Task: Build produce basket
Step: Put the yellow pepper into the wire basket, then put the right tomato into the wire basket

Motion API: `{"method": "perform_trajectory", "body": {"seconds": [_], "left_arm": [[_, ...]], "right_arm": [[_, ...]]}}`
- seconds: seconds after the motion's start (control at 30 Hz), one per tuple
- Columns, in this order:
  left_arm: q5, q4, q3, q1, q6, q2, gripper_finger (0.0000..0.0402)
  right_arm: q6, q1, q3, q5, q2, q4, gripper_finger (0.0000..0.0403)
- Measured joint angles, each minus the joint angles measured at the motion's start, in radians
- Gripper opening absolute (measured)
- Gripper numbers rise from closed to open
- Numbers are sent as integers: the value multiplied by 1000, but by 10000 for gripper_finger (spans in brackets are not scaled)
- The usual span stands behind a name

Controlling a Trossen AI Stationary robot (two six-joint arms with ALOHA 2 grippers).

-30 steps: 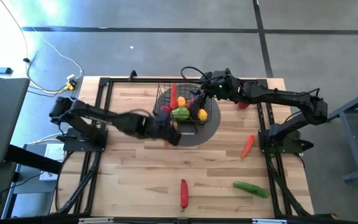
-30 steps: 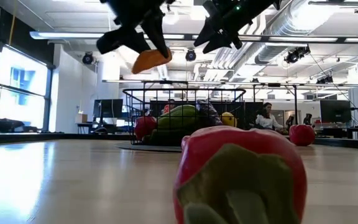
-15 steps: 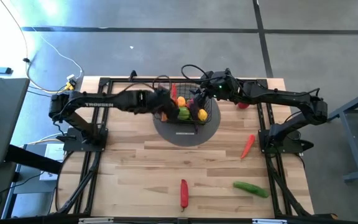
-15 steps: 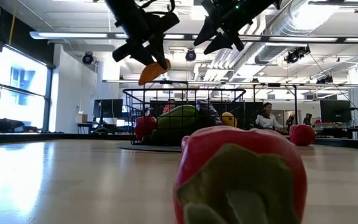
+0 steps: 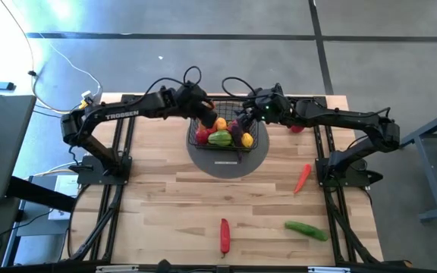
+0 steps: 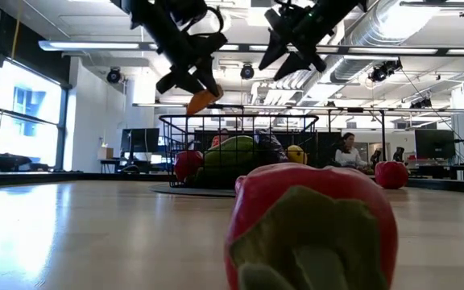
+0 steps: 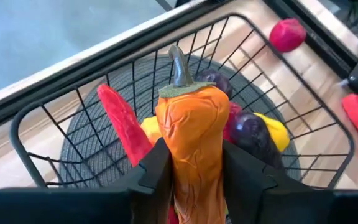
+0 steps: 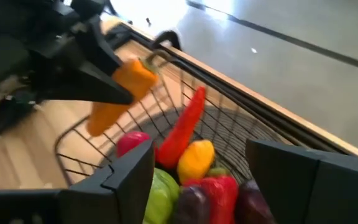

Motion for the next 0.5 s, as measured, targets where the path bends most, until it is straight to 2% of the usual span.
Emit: {"method": "perform_trajectory", "body": {"seconds": [0.17, 0.5], "left_arm": [[36, 0, 0, 20, 40, 5, 120], [29, 4, 0, 19, 69, 6, 157]], "right_arm": [[66, -1, 0, 28, 0, -59, 262], [169, -1, 0, 40, 0, -185, 360]]}}
